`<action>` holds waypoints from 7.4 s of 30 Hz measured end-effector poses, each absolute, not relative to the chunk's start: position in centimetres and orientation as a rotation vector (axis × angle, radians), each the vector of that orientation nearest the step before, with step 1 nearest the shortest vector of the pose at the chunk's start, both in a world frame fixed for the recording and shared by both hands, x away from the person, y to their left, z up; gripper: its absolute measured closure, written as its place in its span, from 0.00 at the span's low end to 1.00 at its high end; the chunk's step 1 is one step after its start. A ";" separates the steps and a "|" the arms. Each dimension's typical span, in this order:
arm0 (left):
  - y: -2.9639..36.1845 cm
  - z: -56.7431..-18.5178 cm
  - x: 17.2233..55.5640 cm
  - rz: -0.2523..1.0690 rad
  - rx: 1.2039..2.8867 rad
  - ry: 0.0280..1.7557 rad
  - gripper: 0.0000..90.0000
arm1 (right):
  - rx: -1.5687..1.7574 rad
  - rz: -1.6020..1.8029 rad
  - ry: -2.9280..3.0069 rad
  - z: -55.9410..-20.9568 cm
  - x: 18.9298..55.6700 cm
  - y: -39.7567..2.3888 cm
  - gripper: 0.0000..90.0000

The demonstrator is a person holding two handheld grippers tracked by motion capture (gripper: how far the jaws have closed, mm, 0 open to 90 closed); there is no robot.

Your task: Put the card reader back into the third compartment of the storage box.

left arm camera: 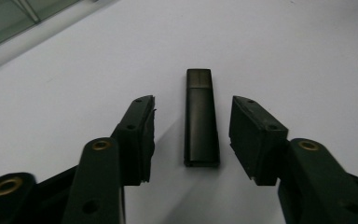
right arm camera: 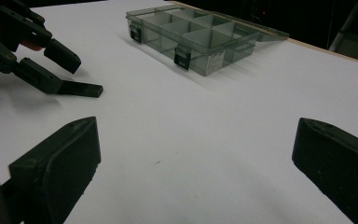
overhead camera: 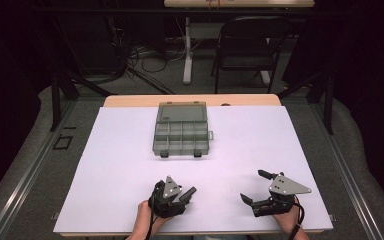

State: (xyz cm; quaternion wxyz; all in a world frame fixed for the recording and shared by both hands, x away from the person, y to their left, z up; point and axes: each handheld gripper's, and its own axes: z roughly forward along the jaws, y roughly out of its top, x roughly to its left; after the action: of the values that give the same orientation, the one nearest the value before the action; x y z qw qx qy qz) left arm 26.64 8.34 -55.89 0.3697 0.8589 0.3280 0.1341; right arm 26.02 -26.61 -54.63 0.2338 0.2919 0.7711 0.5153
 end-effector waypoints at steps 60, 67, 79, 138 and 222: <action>9.5 -54.4 27.0 0.339 2.123 0.791 0.81 | 0.794 1.413 2.116 -54.6 25.8 -26.7 0.01; 10.2 -54.0 27.1 0.337 2.108 0.794 0.81 | 0.801 1.409 2.111 -54.6 25.8 -26.7 0.01; 10.1 -53.5 27.7 0.333 2.103 0.788 0.81 | 0.798 1.416 2.092 -54.6 25.5 -26.8 0.01; 10.9 -50.3 33.4 0.337 2.003 0.812 0.81 | 0.805 1.416 2.086 -54.7 25.5 -27.2 0.01; 9.8 -47.6 42.0 0.468 1.975 0.909 0.81 | 0.829 1.424 2.099 -54.7 25.6 -27.4 0.01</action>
State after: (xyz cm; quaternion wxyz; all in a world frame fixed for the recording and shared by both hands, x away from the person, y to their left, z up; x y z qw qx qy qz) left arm 41.96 9.85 -47.55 0.4431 0.7961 0.3663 0.1888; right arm 25.64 -27.38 -54.71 0.2346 0.3020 0.7646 0.5188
